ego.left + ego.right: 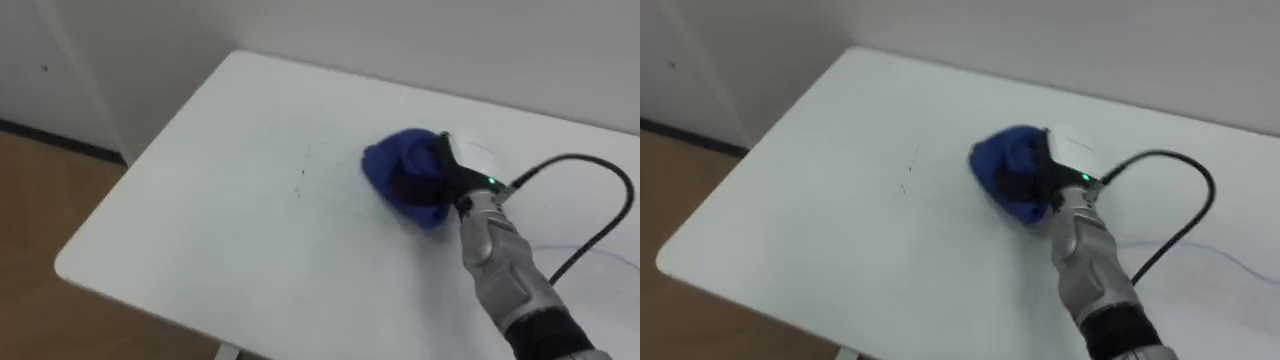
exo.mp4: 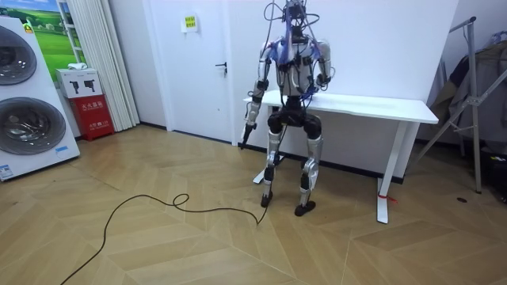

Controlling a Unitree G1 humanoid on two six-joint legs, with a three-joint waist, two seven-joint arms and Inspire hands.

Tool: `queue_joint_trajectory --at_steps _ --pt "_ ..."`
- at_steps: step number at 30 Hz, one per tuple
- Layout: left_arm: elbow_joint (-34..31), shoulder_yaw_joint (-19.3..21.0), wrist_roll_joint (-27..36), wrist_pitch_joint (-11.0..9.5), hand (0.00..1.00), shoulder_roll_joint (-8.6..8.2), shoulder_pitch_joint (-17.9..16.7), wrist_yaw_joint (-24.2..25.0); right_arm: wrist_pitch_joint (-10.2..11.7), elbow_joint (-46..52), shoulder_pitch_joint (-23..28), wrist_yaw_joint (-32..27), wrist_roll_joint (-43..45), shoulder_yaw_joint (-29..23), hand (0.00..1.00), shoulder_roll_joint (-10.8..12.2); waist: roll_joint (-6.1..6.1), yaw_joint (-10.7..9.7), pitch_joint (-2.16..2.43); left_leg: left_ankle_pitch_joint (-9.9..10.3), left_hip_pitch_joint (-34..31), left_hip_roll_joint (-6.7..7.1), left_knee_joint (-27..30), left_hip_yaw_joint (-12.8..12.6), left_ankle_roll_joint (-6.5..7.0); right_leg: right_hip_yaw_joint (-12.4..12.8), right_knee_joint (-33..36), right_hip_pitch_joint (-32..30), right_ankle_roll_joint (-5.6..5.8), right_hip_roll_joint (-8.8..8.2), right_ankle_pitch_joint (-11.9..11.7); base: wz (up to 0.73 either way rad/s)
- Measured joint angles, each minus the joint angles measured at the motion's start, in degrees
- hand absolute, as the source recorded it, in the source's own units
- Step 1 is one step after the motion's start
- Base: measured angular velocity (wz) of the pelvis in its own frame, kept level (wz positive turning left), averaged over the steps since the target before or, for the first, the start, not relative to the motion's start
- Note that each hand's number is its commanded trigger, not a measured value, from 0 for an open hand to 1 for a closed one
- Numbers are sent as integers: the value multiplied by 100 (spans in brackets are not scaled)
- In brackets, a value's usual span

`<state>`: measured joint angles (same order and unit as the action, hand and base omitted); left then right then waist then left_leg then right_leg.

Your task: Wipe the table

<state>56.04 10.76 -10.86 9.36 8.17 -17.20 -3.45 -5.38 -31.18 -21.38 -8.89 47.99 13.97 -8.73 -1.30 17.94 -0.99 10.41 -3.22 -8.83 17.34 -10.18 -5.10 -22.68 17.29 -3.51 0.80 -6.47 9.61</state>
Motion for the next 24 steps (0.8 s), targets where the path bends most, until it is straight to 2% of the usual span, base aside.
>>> queue_joint_trajectory --at_steps 1,3,4,6,7,8,9,10,11,12,13,14,15,16,19,22,23,24 --pt "0 0 -7 25 0 -5 -34 28 41 -26 14 0 5 -7 100 -21 -8 -4 8 -21 6 19 -58 55 0 -63 -69 45 -15 5 -41 42" --pt "4 61 2 87 0 13 -183 16 126 -253 322 -185 -152 -77 100 -150 -10 -62 18 -113 107 117 -306 173 17 -208 -215 208 33 -25 -76 36" --pt "4 89 3 99 0 16 -208 7 291 -275 479 -327 -337 -208 100 -159 -9 -139 19 -121 122 150 -343 244 27 -283 -269 269 61 -39 -75 44" --pt "3 494 -20 82 0 11 -353 -26 822 -377 1075 -857 -584 -730 100 -191 -43 -382 47 -149 309 259 -514 321 59 -422 -378 505 173 -120 -33 56" --pt "0 667 -151 58 0 35 -366 -107 1012 -433 1386 -1120 -683 -1067 100 -224 -105 -724 58 -179 358 370 -579 462 105 -565 -435 696 262 -198 21 77" --pt "2 768 -267 51 0 48 -365 -134 1113 -437 1595 -1244 -748 -1290 100 -251 -131 -871 75 -195 377 417 -607 475 130 -585 -487 789 306 -229 33 100" --pt "-1 1004 -434 -24 0 74 -357 -167 1269 -441 2017 -1469 -896 -1798 100 -261 -251 -1071 112 -206 409 499 -625 470 149 -545 -562 919 384 -280 39 59" --pt "-11 1155 -519 -73 0 86 -357 -205 1315 -472 2209 -1555 -1015 -2031 100 -266 -242 -1108 153 -210 438 528 -626 429 156 -539 -581 953 403 -304 39 22" --pt "-37 1387 -525 -140 0 145 -382 -310 1383 -681 2443 -1700 -1306 -2430 100 -301 -342 -1152 187 -210 525 545 -629 299 156 -456 -572 996 422 -332 29 -22" --pt "-96 1602 -524 -167 0 228 -401 -374 1410 -959 2618 -1797 -1517 -2795 100 -351 -432 -1202 190 -196 642 548 -647 206 173 -404 -589 1087 434 -334 17 -26" --pt "-104 1661 -533 -194 0 282 -399 -390 1411 -1095 2712 -1846 -1590 -2944 100 -414 -472 -1222 217 -181 676 547 -658 198 187 -399 -589 1111 434 -334 17 -17" --pt "-113 1687 -562 -248 0 344 -381 -387 1412 -1371 2832 -1897 -1723 -3166 100 -613 -496 -1290 238 -121 721 545 -657 140 210 -342 -589 1142 435 -333 16 -12" --pt "-117 1684 -563 -278 0 346 -329 -378 1411 -1647 2874 -1923 -1886 -3330 100 -858 -475 -1345 246 -53 749 545 -658 131 240 -327 -608 1163 458 -333 4 -12" --pt "-157 1682 -556 -302 0 350 -283 -369 1394 -1846 2931 -1929 -1995 -3546 100 -997 -454 -1388 258 3 761 551 -659 132 275 -323 -666 1194 502 -328 -23 -12" --pt "-276 1596 -482 -317 0 372 -269 -380 1280 -1883 3027 -1952 -2146 -3689 100 -1025 -422 -1437 261 56 786 554 -649 111 290 -266 -669 1262 520 -329 -45 -14" --pt "-294 1081 -278 -320 0 351 -151 -385 860 -1363 2916 -1973 -2133 -3494 100 -961 -274 -1373 242 90 792 534 -582 45 294 -205 -663 1203 503 -316 -70 -25" --pt "-286 848 -221 -316 0 302 -77 -388 567 -1076 2872 -2006 -2062 -3321 100 -890 -193 -1250 243 96 782 510 -588 -26 285 -98 -643 1145 475 -291 -94 -60" --pt "-258 603 -230 -302 0 241 -26 -389 250 -694 2803 -2005 -1988 -2962 100 -844 -101 -1043 231 94 792 442 -597 -152 275 10 -642 1048 416 -227 -172 -73"
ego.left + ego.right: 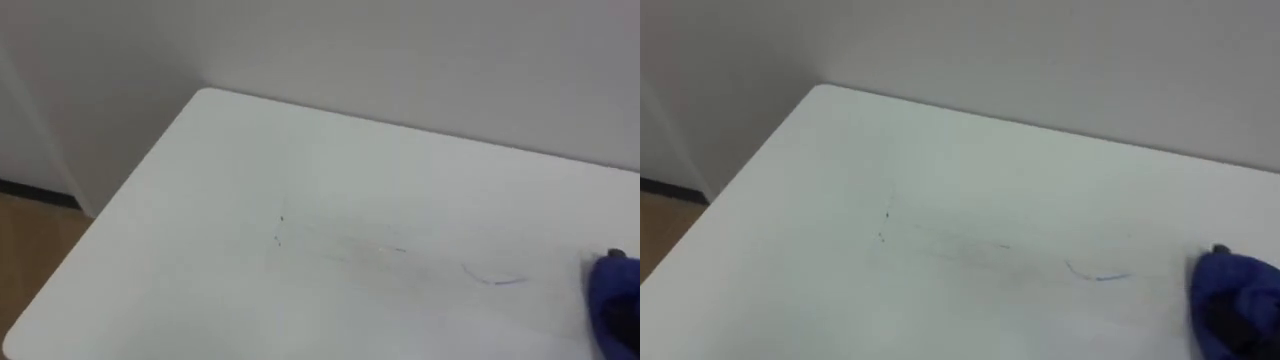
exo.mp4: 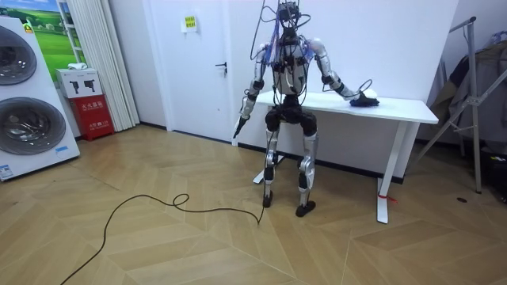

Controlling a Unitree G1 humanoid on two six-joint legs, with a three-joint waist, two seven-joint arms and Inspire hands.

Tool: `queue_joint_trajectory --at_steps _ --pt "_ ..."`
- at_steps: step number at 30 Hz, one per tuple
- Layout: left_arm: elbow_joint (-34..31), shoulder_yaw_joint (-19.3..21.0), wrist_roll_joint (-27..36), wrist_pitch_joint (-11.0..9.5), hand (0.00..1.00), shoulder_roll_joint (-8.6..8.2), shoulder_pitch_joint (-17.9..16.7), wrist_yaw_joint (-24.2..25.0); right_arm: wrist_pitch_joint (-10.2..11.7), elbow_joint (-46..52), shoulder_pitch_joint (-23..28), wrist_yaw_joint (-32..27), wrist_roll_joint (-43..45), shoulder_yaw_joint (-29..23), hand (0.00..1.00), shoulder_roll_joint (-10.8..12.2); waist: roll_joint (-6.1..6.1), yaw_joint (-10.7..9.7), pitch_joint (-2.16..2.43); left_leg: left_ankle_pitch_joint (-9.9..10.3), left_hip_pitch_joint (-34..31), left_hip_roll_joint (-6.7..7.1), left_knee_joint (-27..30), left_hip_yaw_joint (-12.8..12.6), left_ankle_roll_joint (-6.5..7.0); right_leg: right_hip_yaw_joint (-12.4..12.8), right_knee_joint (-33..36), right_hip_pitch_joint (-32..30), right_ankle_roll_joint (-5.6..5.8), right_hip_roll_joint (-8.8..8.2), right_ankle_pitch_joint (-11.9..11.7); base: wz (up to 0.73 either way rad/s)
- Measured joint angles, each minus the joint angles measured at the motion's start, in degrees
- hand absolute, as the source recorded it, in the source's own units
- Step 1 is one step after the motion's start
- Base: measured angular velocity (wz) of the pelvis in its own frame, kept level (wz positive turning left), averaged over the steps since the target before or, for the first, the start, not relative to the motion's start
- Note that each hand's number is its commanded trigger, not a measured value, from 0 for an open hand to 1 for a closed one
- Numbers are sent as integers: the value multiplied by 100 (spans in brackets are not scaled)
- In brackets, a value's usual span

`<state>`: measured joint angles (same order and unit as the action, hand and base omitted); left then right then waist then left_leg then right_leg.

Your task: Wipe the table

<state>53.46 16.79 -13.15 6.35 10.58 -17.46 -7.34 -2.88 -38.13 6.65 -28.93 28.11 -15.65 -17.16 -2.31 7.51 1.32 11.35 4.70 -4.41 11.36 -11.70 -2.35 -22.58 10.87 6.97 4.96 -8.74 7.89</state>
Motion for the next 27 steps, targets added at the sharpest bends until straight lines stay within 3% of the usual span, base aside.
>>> queue_joint_trajectory --at_steps 1,3,4,6,9,11,13,14,16,18,19,21,22,24,26,27 --pt "3 -87 2 12 0 -33 28 -2 -146 197 -64 24 109 242 100 36 34 103 -13 -8 -2 -18 -4 -37 3 3 -1 -48 -40 31 -34 -85" --pt "180 -405 -8 80 0 -75 199 -7 -577 964 -578 419 723 1563 100 385 85 431 -64 -24 -43 -98 -31 27 -57 51 15 -244 -180 186 -133 -74" --pt "293 -563 -7 129 0 -93 298 -4 -615 1143 -1011 758 1118 2302 100 581 83 578 -76 -23 -105 -104 -32 190 -81 47 13 -325 -223 255 -159 -37" --pt "380 -864 -4 223 0 -117 427 12 -597 1181 -1745 1197 1571 3183 100 904 77 749 -155 -55 -198 -104 -32 410 -111 39 -18 -371 -282 321 -145 10" --pt "286 -929 -12 331 0 -185 425 38 -421 1195 -2575 1723 1718 3910 100 1051 28 1251 -174 -143 -322 -55 -62 727 -91 -191 -114 -394 -289 316 -113 49" --pt "254 -863 1 403 0 -163 201 39 -399 1179 -2694 1833 1717 3945 100 1088 0 1410 -177 -194 -320 -10 -107 861 -75 -291 -128 -345 -246 281 -86 51" --pt "216 -828 9 501 0 -154 -55 60 -402 1110 -2502 1830 1715 3879 100 1049 -10 1384 -179 -186 -296 20 -95 976 -57 -325 -126 -234 -238 254 -83 53" --pt "207 -766 8 513 0 -166 -173 72 -380 987 -2250 1819 1722 3788 100 1015 -33 1254 -182 -190 -295 61 -94 1032 -49 -433 -125 -155 -214 216 -69 57" --pt "167 -686 6 492 0 -230 -316 82 17 996 -1678 1533 1612 3436 100 1020 -27 1080 -192 -194 -238 141 -96 1026 -38 -421 -141 -38 -147 137 -27 38" --pt "171 -409 -3 414 0 -239 -370 92 573 954 -1086 1103 1512 3081 100 1011 -12 780 -188 -193 -74 237 -123 989 -36 -414 -210 149 -62 55 27 3" --pt "166 -302 -27 373 0 -233 -354 89 688 956 -948 993 1485 2968 100 1008 -16 692 -190 -193 -54 251 -133 974 -34 -412 -238 178 -51 47 33 6" --pt "154 -46 -162 241 0 -155 -315 32 1057 1043 -264 390 1272 2473 100 955 -19 311 -178 -180 8 312 -193 804 -10 -396 -265 248 73 -27 110 -1" --pt "123 21 -207 210 0 -135 -299 15 1087 1081 -116 241 1201 2372 100 927 -27 254 -172 -178 11 312 -192 723 -6 -349 -279 235 79 -31 113 -23" --pt "83 228 -268 65 0 -54 -199 -116 1214 1107 468 -311 950 1943 100 677 0 43 -118 -136 3 305 -195 648 76 -258 -277 225 79 -14 113 -19" --pt "-2 335 -277 27 0 -54 -139 -131 1253 987 770 -545 754 1575 100 525 12 -51 -69 -103 36 302 -183 622 121 -225 -224 235 80 -26 112 -9" --pt "-64 328 -274 2 0 -59 -130 -127 1304 798 786 -617 636 1358 100 494 14 -101 -68 -94 62 302 -198 618 131 -197 -209 253 82 -29 108 -10"
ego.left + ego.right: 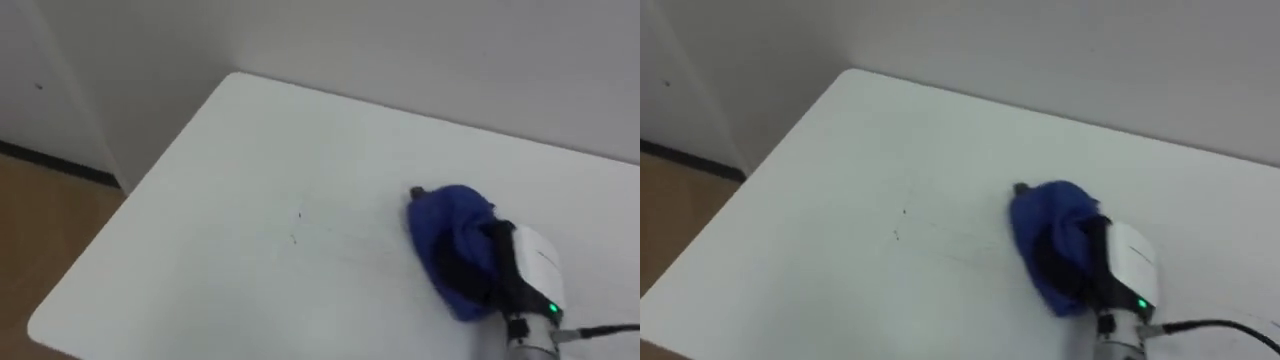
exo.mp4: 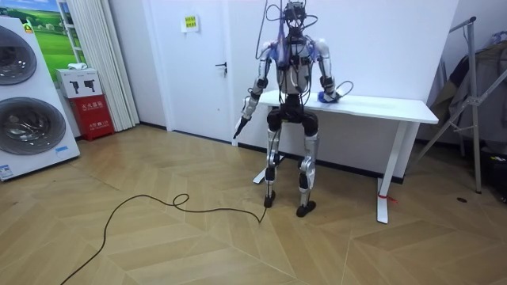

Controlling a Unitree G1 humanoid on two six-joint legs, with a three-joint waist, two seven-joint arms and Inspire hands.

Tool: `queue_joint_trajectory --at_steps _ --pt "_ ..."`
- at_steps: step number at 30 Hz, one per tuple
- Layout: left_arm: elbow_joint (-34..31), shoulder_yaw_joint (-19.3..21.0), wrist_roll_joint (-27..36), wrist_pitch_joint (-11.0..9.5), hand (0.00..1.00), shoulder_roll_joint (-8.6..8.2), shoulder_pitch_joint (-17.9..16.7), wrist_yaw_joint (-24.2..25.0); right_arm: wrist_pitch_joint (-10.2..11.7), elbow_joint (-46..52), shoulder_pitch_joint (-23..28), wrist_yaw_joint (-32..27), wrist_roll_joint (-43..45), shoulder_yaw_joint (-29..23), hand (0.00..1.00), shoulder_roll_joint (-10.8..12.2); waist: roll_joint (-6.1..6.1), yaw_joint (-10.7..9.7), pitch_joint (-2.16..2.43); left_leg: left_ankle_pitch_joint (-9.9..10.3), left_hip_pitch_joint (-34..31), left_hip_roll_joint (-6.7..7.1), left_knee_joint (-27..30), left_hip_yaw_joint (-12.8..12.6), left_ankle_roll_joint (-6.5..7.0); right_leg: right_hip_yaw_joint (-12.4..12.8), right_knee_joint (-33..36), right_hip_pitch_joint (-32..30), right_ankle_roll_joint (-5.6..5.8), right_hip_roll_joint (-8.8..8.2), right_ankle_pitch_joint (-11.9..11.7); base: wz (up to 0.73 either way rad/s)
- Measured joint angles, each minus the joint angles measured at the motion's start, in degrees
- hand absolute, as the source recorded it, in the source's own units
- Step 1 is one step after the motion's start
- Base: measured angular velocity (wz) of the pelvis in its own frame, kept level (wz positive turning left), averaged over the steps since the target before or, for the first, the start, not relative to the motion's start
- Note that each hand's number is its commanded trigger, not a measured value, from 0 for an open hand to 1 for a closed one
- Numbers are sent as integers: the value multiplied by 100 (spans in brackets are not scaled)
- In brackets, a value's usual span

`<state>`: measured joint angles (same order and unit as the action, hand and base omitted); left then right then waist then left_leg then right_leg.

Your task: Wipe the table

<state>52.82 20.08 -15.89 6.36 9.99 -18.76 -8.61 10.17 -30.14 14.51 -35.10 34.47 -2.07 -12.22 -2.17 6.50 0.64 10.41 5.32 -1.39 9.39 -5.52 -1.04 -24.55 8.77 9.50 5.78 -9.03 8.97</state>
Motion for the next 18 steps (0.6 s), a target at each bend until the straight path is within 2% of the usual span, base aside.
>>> queue_joint_trajectory --at_steps 2,5,7,8,9,10,11,12,13,14,15,16,17,18 --pt "-15 -75 9 -38 0 -6 20 -1 15 -217 -29 -21 -202 -129 100 -42 8 -9 5 4 74 -9 3 -29 1 63 -1 53 -5 11 -9 -12" --pt "-33 -346 18 -11 0 -48 27 -74 -19 -533 -340 99 -302 -130 100 -43 25 25 11 9 102 -37 40 -59 1 108 42 56 -35 25 -40 -8" --pt "-34 -515 23 54 0 -99 25 -101 -265 -468 -529 245 -300 -24 100 -32 35 97 12 15 93 -64 50 -79 -17 168 115 -11 -59 42 -56 -19" --pt "-17 -593 20 94 0 -155 36 -101 -495 -451 -723 336 -301 58 100 -5 47 183 12 20 72 -105 65 -159 -43 266 118 -47 -109 83 -91 -42" --pt "-7 -615 25 164 0 -227 28 -101 -850 -353 -993 540 -287 169 100 44 46 245 12 10 50 -121 62 -173 -55 348 132 -124 -148 121 -127 -50" --pt "4 -657 23 202 0 -256 46 -99 -1086 -267 -1143 663 -270 272 100 103 53 335 10 8 34 -121 62 -155 -55 401 171 -194 -171 138 -141 -63" --pt "9 -690 23 251 0 -296 68 -76 -1541 -68 -1488 984 -134 573 100 110 59 523 9 6 -13 -121 64 -81 -51 450 221 -344 -239 179 -184 -66" --pt "23 -695 20 307 0 -306 101 -67 -1823 174 -1869 1341 190 955 100 134 44 705 4 -6 -92 -128 69 13 -51 461 225 -465 -301 238 -224 -56" --pt "41 -702 34 336 0 -306 155 -66 -1867 249 -2081 1472 304 1159 100 152 46 767 -3 -15 -119 -128 69 82 -53 457 222 -494 -325 265 -239 -18" --pt "75 -744 78 400 0 -290 198 -66 -1914 255 -2569 1692 520 1499 100 186 40 829 -7 -38 -174 -135 76 195 -74 449 210 -529 -347 310 -246 18" --pt "72 -817 77 459 0 -286 244 -64 -1919 253 -3055 1876 637 1750 100 316 12 859 -23 -71 -232 -134 65 313 -97 396 189 -561 -368 329 -233 26" --pt "72 -838 76 480 0 -287 269 -60 -1919 253 -3244 1929 644 1818 100 365 7 948 -33 -93 -246 -135 43 341 -104 388 178 -573 -379 338 -226 31" --pt "71 -847 74 507 0 -285 287 -31 -1903 298 -3504 2041 714 1900 100 392 -14 1126 -35 -118 -252 -134 11 405 -115 342 142 -579 -386 347 -216 34" --pt "67 -842 76 536 0 -268 224 -12 -1885 438 -3561 2116 815 1906 100 397 -48 1241 -39 -146 -257 -127 0 484 -79 237 79 -535 -376 346 -210 37"
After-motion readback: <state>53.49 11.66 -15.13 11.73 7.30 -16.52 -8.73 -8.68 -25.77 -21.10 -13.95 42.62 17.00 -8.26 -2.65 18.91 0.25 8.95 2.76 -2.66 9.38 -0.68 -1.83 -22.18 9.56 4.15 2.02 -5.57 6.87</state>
